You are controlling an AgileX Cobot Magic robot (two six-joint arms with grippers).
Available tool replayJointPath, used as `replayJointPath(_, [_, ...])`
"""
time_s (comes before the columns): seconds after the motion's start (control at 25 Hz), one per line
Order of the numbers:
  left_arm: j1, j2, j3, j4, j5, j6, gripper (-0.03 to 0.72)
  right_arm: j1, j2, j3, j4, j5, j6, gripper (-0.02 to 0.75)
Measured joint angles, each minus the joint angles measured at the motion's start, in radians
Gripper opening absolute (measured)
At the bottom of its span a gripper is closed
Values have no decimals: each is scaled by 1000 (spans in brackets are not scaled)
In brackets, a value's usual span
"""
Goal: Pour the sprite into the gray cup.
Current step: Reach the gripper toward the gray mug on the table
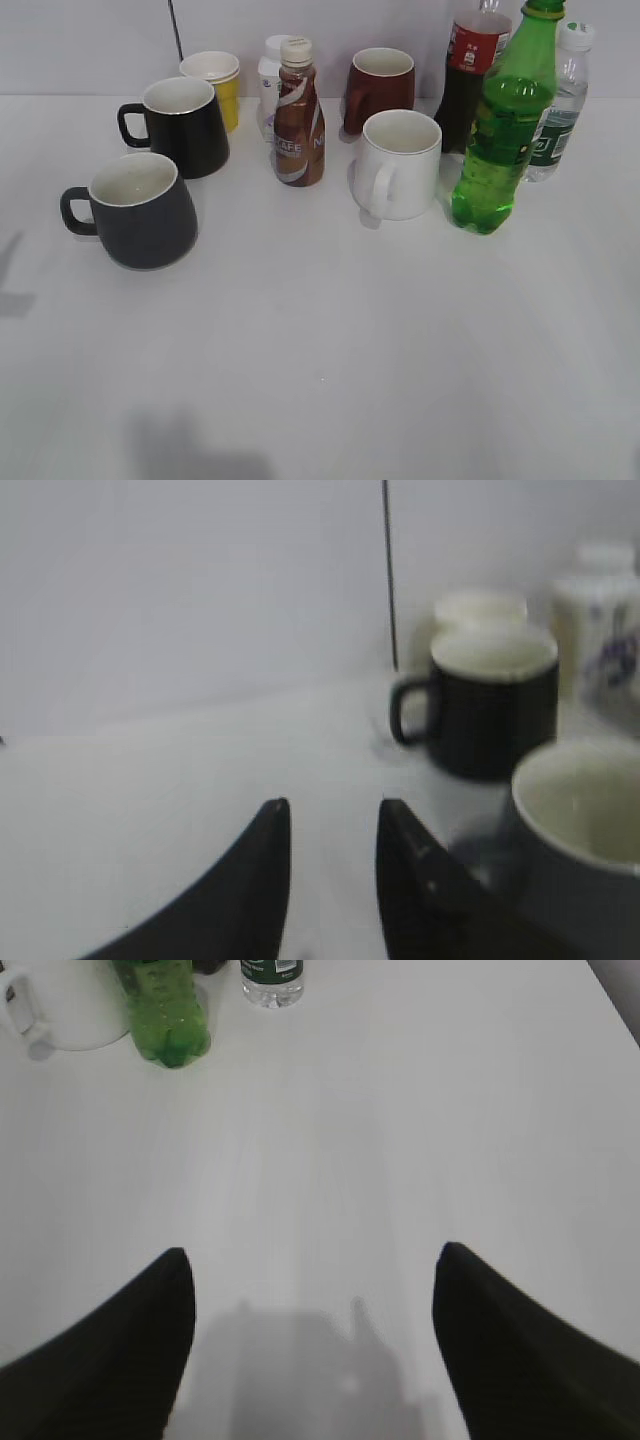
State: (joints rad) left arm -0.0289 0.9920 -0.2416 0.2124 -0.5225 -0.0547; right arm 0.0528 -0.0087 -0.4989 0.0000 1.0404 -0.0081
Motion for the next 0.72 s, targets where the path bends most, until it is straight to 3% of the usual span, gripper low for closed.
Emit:
replayJointPath(0.16, [0,243,8,21,-192,0,258,0,0,0,0,0,0,555])
replayJointPath(0.4, [0,498,9,63,-340,0,385,0,0,0,0,0,0,555])
replayJointPath(0.72, [0,633,-5,76,-450,0,398,0,0,0,0,0,0,555])
